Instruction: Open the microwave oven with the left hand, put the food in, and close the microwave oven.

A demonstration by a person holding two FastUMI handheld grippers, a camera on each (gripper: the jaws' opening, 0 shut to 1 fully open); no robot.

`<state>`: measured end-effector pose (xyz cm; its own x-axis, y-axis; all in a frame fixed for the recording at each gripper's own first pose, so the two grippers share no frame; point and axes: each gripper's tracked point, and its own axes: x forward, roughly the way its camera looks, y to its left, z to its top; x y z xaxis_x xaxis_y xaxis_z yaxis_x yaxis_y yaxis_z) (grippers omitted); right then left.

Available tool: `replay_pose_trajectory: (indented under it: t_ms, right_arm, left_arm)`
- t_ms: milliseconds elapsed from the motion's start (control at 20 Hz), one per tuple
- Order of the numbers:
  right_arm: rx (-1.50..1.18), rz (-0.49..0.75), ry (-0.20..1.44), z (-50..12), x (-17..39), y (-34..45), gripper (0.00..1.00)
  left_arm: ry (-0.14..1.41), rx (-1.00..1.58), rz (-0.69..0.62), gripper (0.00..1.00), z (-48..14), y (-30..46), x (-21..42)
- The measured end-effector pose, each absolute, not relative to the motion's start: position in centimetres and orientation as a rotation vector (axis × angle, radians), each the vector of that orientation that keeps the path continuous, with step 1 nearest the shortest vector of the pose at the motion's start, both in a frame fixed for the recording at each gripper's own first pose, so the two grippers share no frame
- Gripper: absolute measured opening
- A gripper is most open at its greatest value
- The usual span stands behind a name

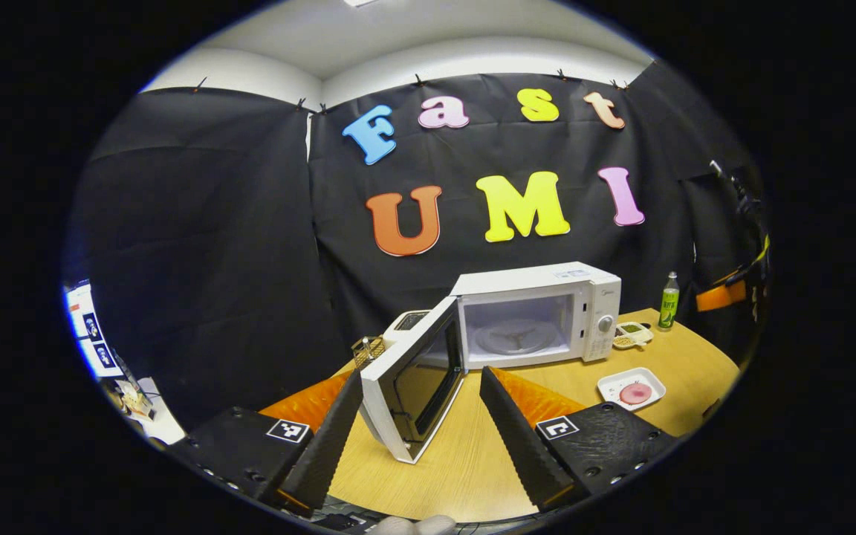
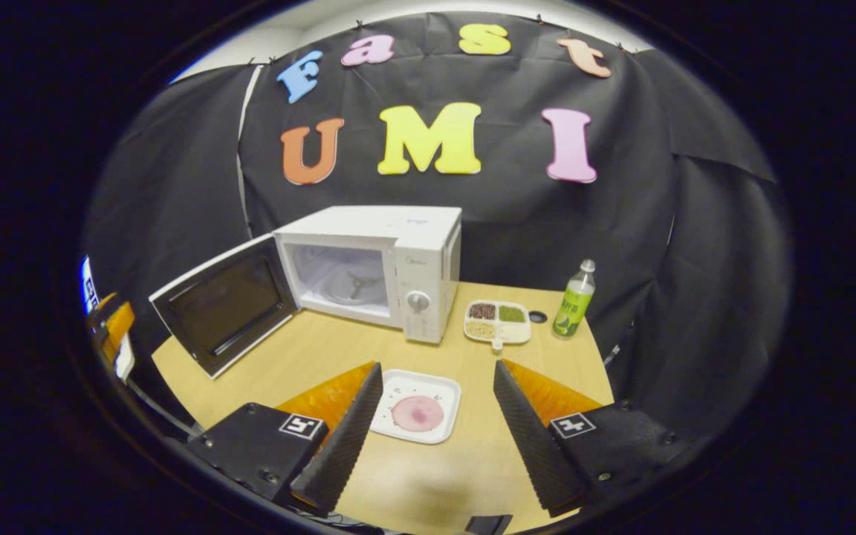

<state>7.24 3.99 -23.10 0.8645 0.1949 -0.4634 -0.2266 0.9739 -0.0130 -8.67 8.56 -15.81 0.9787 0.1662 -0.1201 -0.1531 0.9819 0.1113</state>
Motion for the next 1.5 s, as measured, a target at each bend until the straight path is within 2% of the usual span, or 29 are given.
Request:
replay_pose_trajectory:
  t_ms: [50, 100, 250, 300, 350, 400, 450, 550, 650, 800, 850, 900, 950, 1000, 1050, 1100, 1250, 1300, 1500]
  right_arm:
    - [-0.063, 0.229, 0.516, -24.8, 8.1, 3.8, 0.87]
    - [-0.059, 0.238, 0.554, -26.4, 8.9, 3.6, 0.92]
    - [-0.037, 0.271, 0.69, -31.6, 11.0, 3.1, 0.83]
    - [-0.015, 0.279, 0.732, -32.9, 11.7, 3.0, 0.67]
    - [0.017, 0.289, 0.768, -34.4, 12.5, 3.0, 0.77]
    - [0.042, 0.29, 0.81, -35.7, 13.2, 2.9, 0.74]
    - [0.059, 0.29, 0.852, -37.2, 13.9, 2.6, 0.63]
    - [0.102, 0.3, 0.941, -39.8, 14.9, 2.5, 0.53]
    - [0.152, 0.32, 1.011, -41.5, 15.7, 3.0, 0.49]
    - [0.175, 0.331, 1.121, -43.3, 16.3, 3.2, 0.27]
    - [0.197, 0.338, 1.158, -43.9, 16.2, 3.4, 0.36]
    - [0.214, 0.337, 1.19, -44.0, 16.3, 3.5, 0.19]
    - [0.222, 0.329, 1.201, -44.0, 16.6, 3.5, 0.3]
    - [0.227, 0.325, 1.236, -44.2, 16.5, 3.4, 0.14]
    - [0.225, 0.308, 1.263, -44.3, 16.6, 3.4, 0.13]
    - [0.225, 0.295, 1.287, -43.9, 16.6, 3.3, 0.22]
    - [0.194, 0.282, 1.328, -44.2, 17.0, 3.2, 0.16]
    - [0.191, 0.283, 1.332, -44.3, 17.1, 3.3, 0.1]
    - [0.211, 0.291, 1.315, -44.3, 17.2, 3.4, 0.04]
  left_arm:
    - [0.113, 0.102, 0.15, 0.95, -14.7, 7.5, -8.7]
    - [0.101, 0.104, 0.147, 0.95, -13.8, 6.6, -8.8]
    - [0.088, 0.064, 0.14, 0.95, -11.8, 3.5, -8.6]
    - [0.085, 0.053, 0.141, 0.95, -11.3, 2.7, -8.6]
    - [0.086, 0.049, 0.143, 0.95, -10.9, 1.9, -8.5]
    - [0.085, 0.05, 0.147, 0.95, -10.3, 1.2, -8.4]
    - [0.082, 0.057, 0.152, 0.95, -9.7, 0.4, -8.1]
    - [0.086, 0.077, 0.166, 0.95, -9.2, -0.7, -7.7]
    - [0.088, 0.092, 0.187, 0.95, -8.6, -1.6, -7.1]
    - [0.105, 0.104, 0.235, 0.95, -8.4, -2.5, -6.8]
    - [0.109, 0.099, 0.246, 0.95, -8.4, -2.9, -6.9]
    - [0.117, 0.093, 0.254, 0.95, -8.6, -3.5, -6.9]
    - [0.124, 0.094, 0.259, 0.95, -8.6, -4.0, -6.9]
    - [0.13, 0.1, 0.263, 0.95, -8.6, -4.2, -7.0]
    - [0.133, 0.106, 0.268, 0.95, -8.6, -4.3, -7.2]
    - [0.137, 0.107, 0.271, 0.95, -8.6, -4.5, -7.2]
    - [0.134, 0.1, 0.274, 0.95, -8.3, -4.8, -7.0]
    - [0.133, 0.098, 0.27, 0.95, -8.4, -4.9, -6.8]
    - [0.13, 0.087, 0.229, 0.95, -9.0, -4.6, -5.5]
